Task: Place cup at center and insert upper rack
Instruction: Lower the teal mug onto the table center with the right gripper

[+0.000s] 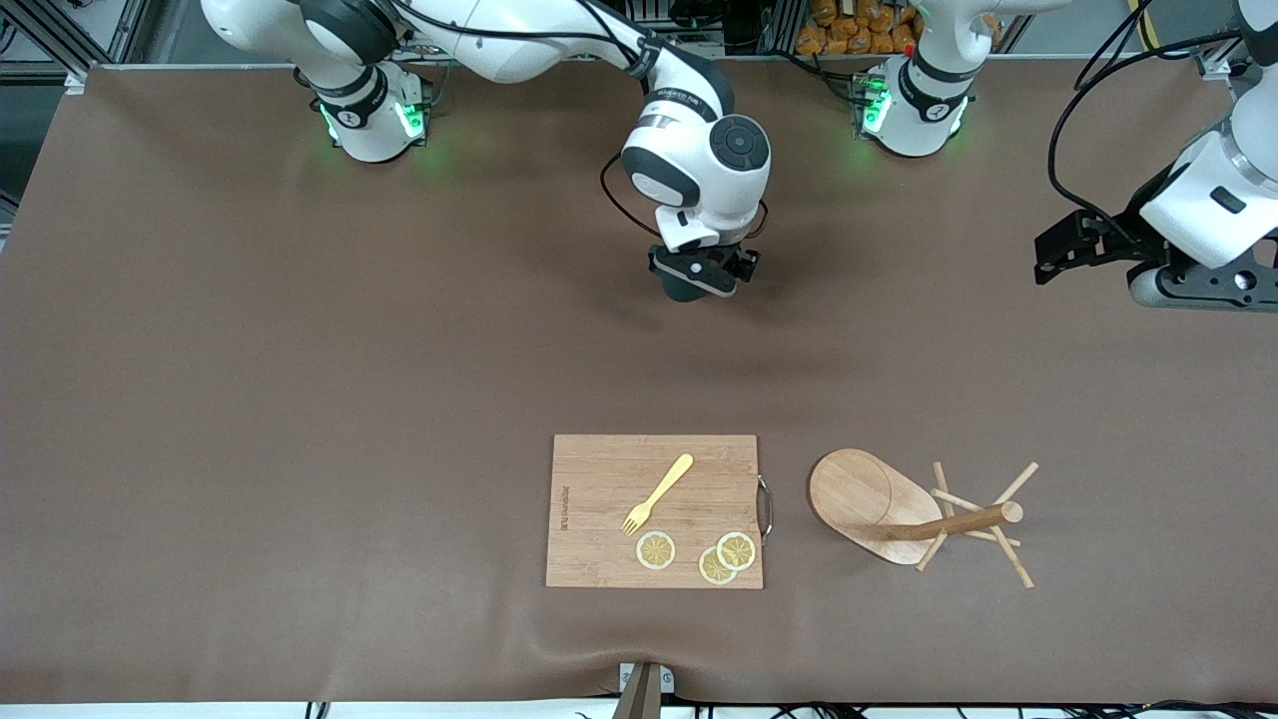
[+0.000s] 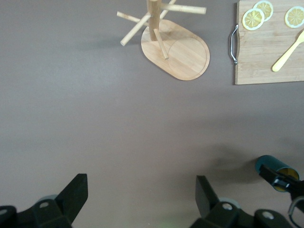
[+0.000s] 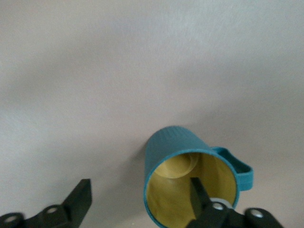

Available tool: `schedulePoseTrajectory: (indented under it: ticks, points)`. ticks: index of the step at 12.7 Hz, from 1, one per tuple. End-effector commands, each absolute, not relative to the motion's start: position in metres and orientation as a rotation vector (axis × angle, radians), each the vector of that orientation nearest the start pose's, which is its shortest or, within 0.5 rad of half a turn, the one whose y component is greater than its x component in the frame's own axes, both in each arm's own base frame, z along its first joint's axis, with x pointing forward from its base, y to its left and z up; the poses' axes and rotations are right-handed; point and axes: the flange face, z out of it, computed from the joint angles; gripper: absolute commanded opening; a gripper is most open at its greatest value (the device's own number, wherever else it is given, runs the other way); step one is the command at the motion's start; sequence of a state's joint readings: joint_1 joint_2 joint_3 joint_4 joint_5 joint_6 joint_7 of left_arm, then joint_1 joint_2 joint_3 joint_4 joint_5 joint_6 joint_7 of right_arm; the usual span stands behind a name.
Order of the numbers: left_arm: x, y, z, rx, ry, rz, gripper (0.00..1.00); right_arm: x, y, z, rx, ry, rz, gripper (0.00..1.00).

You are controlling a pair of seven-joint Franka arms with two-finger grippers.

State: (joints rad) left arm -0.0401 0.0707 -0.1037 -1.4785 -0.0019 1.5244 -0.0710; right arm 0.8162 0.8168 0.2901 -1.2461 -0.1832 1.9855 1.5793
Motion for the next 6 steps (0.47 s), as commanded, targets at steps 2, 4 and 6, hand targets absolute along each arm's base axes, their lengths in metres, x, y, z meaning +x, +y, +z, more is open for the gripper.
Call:
schedulePoseTrajectory:
  ticks: [2, 4, 6]
  points:
    - [0.555, -0.079, 0.642, -3.156, 0.103, 0.025, 1.0, 0.434, 0.606, 0.328, -3.052, 0.71, 0.174, 1.0]
    - [0.551, -0.096, 0.643, -3.159, 0.096, 0.038, 1.0, 0.455, 0.583, 0.363, -3.038, 0.642, 0.177, 1.0]
    - [0.543, -0.136, 0.638, -3.158, 0.034, 0.06, 1.0, 0.476, 0.549, 0.395, -3.047, 0.585, 0.141, 1.0]
